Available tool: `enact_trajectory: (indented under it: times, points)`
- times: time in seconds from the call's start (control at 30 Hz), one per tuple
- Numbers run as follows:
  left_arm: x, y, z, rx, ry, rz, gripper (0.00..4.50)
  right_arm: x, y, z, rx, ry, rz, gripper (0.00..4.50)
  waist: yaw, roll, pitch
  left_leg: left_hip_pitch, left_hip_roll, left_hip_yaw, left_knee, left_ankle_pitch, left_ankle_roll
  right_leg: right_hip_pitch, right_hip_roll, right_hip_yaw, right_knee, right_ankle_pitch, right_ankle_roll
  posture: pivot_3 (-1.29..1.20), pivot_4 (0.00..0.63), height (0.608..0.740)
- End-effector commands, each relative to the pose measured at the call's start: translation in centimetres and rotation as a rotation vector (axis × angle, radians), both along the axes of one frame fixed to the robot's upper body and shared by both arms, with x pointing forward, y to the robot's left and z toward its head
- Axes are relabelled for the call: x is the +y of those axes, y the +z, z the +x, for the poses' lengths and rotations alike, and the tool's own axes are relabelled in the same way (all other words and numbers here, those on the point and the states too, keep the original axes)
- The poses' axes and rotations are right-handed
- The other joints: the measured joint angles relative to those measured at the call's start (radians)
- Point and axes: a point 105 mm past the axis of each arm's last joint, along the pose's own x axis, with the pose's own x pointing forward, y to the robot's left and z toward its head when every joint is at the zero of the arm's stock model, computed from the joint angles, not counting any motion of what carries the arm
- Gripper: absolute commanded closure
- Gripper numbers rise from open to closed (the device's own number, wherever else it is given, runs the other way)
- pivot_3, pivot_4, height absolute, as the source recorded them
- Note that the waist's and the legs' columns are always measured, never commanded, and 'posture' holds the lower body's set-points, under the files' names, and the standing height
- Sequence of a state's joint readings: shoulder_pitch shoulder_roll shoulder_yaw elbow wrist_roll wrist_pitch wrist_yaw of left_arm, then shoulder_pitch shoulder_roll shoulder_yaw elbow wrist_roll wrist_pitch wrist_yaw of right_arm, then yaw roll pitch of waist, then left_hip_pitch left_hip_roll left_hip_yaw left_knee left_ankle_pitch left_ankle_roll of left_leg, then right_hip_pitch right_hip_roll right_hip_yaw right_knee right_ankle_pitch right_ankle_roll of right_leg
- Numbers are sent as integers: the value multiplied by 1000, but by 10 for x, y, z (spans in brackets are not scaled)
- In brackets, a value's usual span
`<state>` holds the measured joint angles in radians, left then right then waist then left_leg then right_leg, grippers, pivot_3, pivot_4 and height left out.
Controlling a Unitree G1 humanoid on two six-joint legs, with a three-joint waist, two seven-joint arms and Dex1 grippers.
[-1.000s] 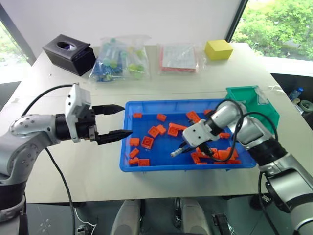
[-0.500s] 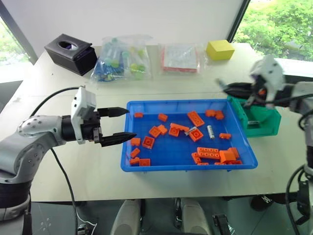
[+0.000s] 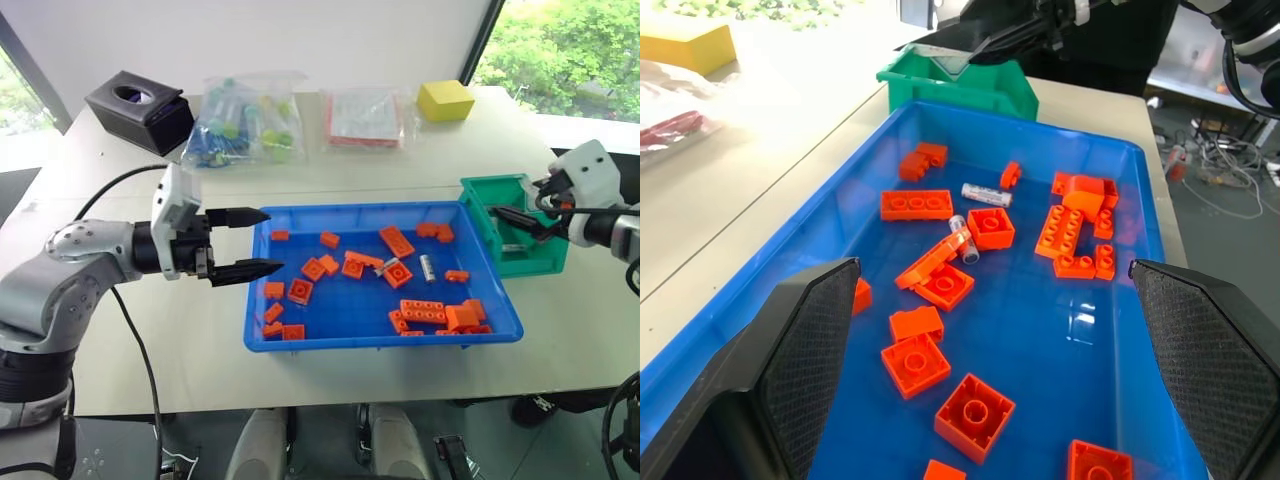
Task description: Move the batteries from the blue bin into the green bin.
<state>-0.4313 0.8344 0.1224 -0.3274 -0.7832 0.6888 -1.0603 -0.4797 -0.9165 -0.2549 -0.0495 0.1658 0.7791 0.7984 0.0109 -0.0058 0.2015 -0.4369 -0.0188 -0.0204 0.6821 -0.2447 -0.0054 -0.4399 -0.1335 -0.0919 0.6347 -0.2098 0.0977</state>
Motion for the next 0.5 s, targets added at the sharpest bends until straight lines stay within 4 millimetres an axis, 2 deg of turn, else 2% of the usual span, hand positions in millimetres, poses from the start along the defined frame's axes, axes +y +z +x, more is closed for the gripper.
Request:
enact_trajectory:
  times: [0.03, 0.13, 0.2, 0.33, 0.43, 0.5]
  points:
    - [-1, 6, -3, -39, -4, 1, 0, 20, 29, 0, -77, 112, -4, 372, 0, 0, 0, 0, 0, 0, 0, 0, 0, 0, 0, 0, 0, 0, 0, 0, 150, 692]
    - [0, 7, -4, -40, 5, -1, 0, 60, 40, -3, -82, 302, 33, 372, -6, 0, 0, 0, 0, 0, 0, 0, 0, 0, 0, 0, 0, 0, 0, 0, 150, 692]
    - [0, 7, -4, -42, 8, -1, 0, 86, 35, -8, -41, 421, 29, 372, -6, 0, 0, 0, 1, -1, 0, 0, 0, 0, 1, 0, 0, 0, 0, 0, 150, 692]
    - [-1, 7, -4, -48, 11, -3, 0, 127, -2, -24, 111, 645, -54, 372, -2, 0, 0, 0, 1, -1, 0, 0, 0, 0, 1, 0, 0, 0, 0, 0, 150, 692]
    - [0, 7, -4, -52, 12, -2, 0, 142, -28, -34, 171, 788, -164, 372, 3, -1, 0, 0, 0, -1, 0, 0, 0, 1, 0, 0, -1, 0, 0, 0, 150, 692]
    - [0, 9, -3, -59, 14, -2, 0, 152, -40, -28, 198, 821, -183, 372, 1, -1, 1, 0, 0, -1, 0, 0, 0, 1, 0, 0, -1, 0, 0, 0, 150, 692]
